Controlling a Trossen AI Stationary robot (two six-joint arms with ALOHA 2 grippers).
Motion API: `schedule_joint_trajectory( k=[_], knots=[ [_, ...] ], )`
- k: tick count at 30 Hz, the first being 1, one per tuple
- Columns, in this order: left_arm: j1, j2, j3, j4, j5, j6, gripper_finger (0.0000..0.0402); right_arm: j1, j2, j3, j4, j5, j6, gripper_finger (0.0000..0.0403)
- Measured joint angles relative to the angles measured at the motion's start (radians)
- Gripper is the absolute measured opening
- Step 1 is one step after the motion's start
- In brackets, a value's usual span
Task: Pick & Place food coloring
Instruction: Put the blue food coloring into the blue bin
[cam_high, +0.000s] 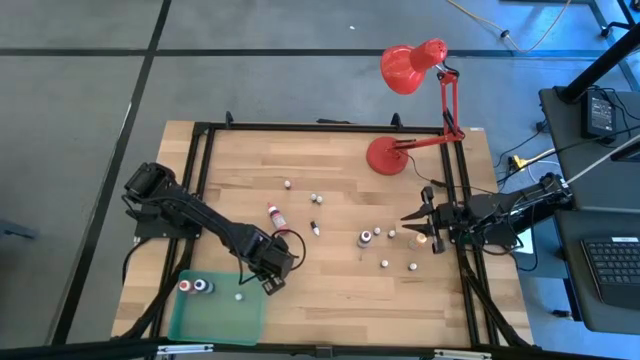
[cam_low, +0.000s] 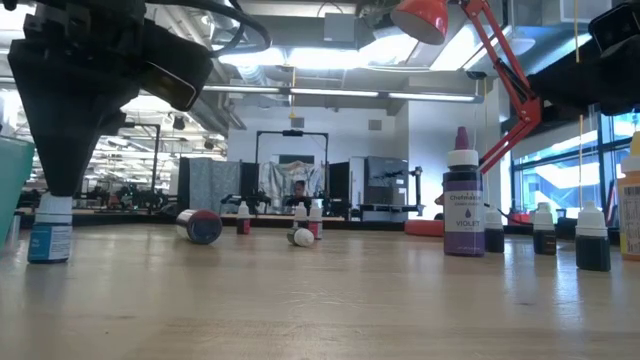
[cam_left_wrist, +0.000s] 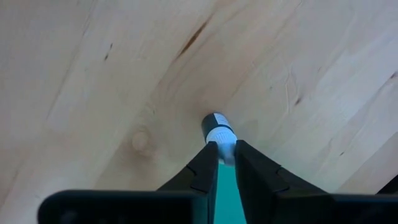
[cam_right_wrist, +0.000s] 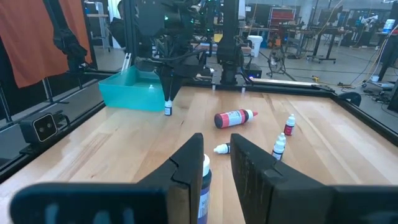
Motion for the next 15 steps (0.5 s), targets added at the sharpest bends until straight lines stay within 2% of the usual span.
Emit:
schedule_joint_trajectory(
  k=[15],
  knots=[
    [0.002,0.001,0.000,0.002,-0.005,-0.013,0.0058,0.000,0.000,0.000,0.000,0.000,0.000,0.0084]
  ],
)
